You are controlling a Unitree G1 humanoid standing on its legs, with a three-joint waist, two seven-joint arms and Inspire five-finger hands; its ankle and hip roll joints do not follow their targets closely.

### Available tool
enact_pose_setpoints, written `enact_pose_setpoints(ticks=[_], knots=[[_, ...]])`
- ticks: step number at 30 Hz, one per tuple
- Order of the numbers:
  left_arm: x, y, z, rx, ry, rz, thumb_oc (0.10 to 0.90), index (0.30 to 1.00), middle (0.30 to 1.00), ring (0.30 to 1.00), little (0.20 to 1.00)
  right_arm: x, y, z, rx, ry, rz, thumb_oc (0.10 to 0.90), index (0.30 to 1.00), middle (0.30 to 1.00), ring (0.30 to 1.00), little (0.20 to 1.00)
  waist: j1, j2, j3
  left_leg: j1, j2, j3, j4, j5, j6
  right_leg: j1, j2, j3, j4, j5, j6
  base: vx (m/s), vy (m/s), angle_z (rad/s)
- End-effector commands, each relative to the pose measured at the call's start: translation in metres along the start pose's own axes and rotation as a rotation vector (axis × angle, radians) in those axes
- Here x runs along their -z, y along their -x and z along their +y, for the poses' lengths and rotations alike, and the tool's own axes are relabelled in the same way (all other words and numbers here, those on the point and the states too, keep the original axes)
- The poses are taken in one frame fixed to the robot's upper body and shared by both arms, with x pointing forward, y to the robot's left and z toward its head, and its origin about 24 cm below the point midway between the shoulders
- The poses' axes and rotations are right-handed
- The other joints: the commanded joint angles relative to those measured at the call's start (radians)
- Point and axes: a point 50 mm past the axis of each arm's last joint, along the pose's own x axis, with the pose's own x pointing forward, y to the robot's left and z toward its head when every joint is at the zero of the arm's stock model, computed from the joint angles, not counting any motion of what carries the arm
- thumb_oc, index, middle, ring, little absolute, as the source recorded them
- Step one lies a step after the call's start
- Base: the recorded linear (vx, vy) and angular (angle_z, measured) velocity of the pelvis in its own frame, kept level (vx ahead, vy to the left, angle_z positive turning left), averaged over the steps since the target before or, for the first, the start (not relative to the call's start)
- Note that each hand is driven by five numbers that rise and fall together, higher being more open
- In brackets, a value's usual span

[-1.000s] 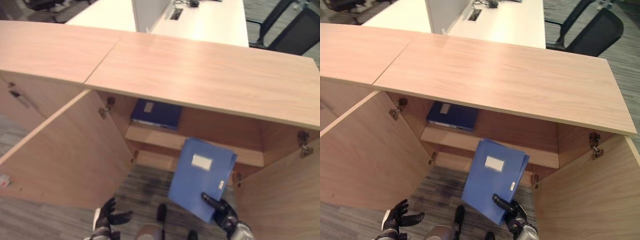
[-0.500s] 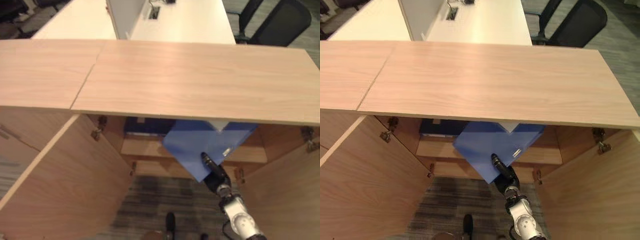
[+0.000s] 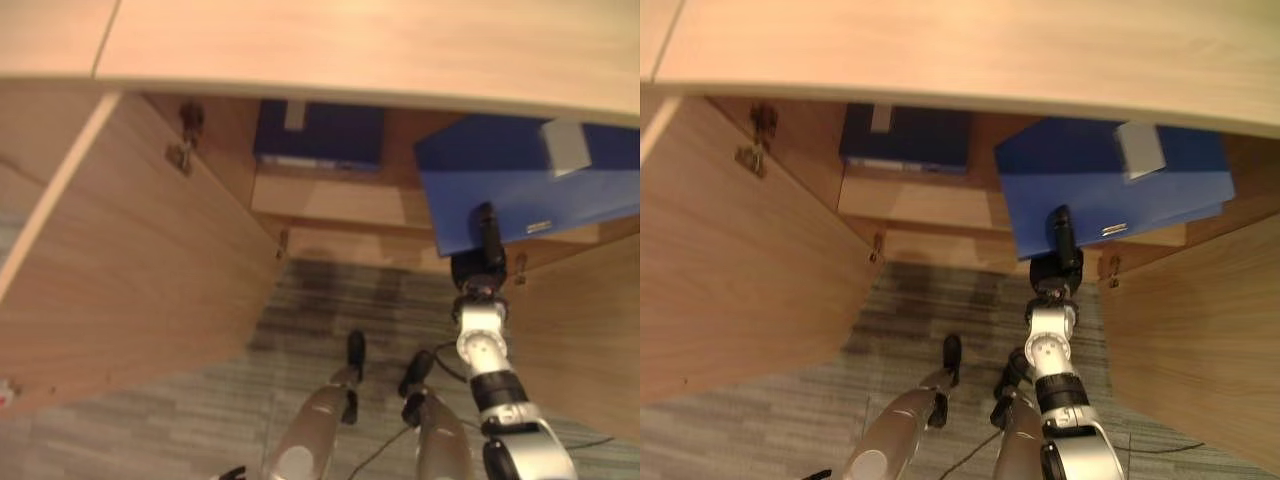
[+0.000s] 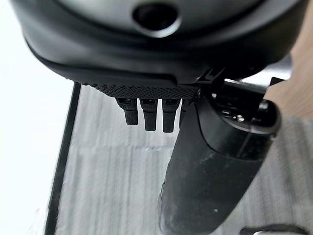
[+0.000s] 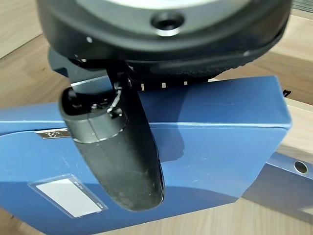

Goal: Put the empty folder in the office cabinet

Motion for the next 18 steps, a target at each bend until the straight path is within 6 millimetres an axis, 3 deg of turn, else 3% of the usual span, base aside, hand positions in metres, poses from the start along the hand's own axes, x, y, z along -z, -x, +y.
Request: enact_pose_setpoints(ticks=[1,3,4,5,8,14,18], knots=[[0.030,0.006,0.010,-0.031,-0.007,0.089,0.800,0.900,0.900,0.900,0.900,-0.028,-0.007,0.064,-0.263,-0.042,-0.143,0.400,0.300,0.300,0.300,0.300,0.019,0.035,-0.030,0.076,0.047,-0.087,-0.024,-0.058,0.012,0.153,0.044,-0.026,-0.049,-0.016,0.052,0.01,-0.039,-0.18],[0.028,0.006,0.016,-0.036,-0.016,0.078,0.800,0.900,0.900,0.900,0.900,-0.034,-0.013,0.082,-0.284,-0.052,-0.176,0.400,0.300,0.300,0.300,0.300,0.027,0.037,-0.017,0.061,0.049,-0.091,-0.020,-0.056,0.008,0.141,0.044,-0.027,-0.042,-0.020,0.050,0.01,-0.064,-0.17],[0.025,0.005,0.020,-0.041,-0.018,0.067,0.800,0.900,0.900,0.900,0.900,-0.039,-0.016,0.102,-0.306,-0.063,-0.207,0.400,0.300,0.300,0.300,0.300,0.034,0.040,-0.007,0.045,0.050,-0.096,-0.016,-0.054,0.005,0.128,0.046,-0.027,-0.035,-0.027,0.047,0.02,-0.087,0.12],[0.018,0.004,0.029,-0.059,-0.041,0.038,0.800,0.900,0.900,0.900,0.900,-0.050,-0.021,0.141,-0.360,-0.073,-0.252,0.400,0.300,0.300,0.300,0.300,0.046,0.044,0.000,0.031,0.050,-0.102,-0.009,-0.054,0.002,0.115,0.047,-0.028,-0.024,-0.035,0.042,0.02,-0.083,0.04],[0.007,0.004,0.038,-0.064,-0.072,-0.018,0.800,0.900,0.900,0.900,0.900,-0.062,-0.026,0.184,-0.424,-0.101,-0.281,0.400,0.300,0.300,0.300,0.300,0.062,0.049,0.007,0.017,0.050,-0.110,0.004,-0.059,0.000,0.108,0.048,-0.030,-0.012,-0.046,0.038,0.03,-0.049,0.01],[-0.007,0.009,0.051,-0.028,-0.133,-0.096,0.800,0.900,0.900,0.900,0.900,-0.079,-0.031,0.234,-0.449,-0.146,-0.299,0.400,0.300,0.300,0.300,0.300,0.085,0.061,-0.005,0.008,0.048,-0.122,0.004,-0.063,-0.003,0.105,0.050,-0.036,-0.002,-0.062,0.034,0.03,-0.019,0.07],[-0.017,0.011,0.050,-0.001,-0.159,-0.133,0.800,0.900,0.900,0.900,0.900,-0.087,-0.030,0.247,-0.437,-0.230,-0.309,0.400,0.300,0.300,0.300,0.300,0.090,0.067,-0.013,0.002,0.043,-0.127,0.011,-0.070,-0.002,0.103,0.048,-0.036,0.010,-0.074,0.032,0.04,-0.010,0.08]])
